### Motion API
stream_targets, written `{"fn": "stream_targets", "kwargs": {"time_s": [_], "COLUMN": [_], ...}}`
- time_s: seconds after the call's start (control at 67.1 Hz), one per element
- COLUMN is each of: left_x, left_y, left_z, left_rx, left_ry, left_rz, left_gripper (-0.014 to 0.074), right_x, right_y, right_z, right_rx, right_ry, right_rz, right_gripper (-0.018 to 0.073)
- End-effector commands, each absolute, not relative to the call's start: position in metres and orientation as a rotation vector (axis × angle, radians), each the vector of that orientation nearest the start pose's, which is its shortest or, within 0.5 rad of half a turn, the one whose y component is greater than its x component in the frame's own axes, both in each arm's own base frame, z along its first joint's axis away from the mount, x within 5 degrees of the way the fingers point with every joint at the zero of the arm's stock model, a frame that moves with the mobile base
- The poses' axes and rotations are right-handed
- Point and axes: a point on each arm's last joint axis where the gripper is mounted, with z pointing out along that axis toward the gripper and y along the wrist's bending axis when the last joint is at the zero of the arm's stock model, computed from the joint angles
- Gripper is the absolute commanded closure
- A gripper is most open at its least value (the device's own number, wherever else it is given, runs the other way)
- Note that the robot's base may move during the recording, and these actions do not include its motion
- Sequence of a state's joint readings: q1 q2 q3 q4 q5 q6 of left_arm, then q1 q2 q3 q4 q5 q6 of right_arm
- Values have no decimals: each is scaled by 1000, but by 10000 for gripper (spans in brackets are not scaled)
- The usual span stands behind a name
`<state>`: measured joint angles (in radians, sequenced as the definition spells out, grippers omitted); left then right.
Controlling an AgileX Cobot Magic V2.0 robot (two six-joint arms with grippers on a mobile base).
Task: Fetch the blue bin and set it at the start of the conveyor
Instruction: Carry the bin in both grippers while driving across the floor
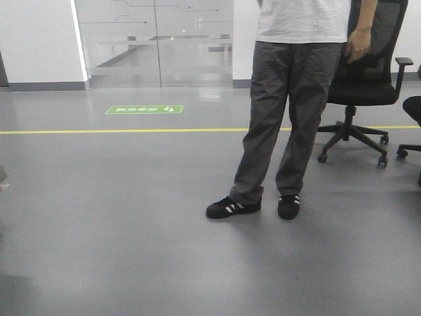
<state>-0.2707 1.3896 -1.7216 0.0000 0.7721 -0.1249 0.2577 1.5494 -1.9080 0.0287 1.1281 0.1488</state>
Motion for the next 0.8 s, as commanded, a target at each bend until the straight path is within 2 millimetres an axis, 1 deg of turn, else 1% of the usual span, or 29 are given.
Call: {"fn": "stream_targets", "kwargs": {"time_s": [0.0, 0.789], "left_x": [276, 276], "left_y": [-78, -78], "left_z": [513, 513], "left_rx": [130, 130], "left_ry": [1826, 1826], "left_rz": [-300, -300], "left_gripper": [708, 708], "right_x": [308, 308], "right_y": [79, 79], "right_z": [482, 482], "right_rx": [-153, -153], "right_ry": [2228, 2228], "right_rz": [200, 200], "right_gripper": [712, 712]}}
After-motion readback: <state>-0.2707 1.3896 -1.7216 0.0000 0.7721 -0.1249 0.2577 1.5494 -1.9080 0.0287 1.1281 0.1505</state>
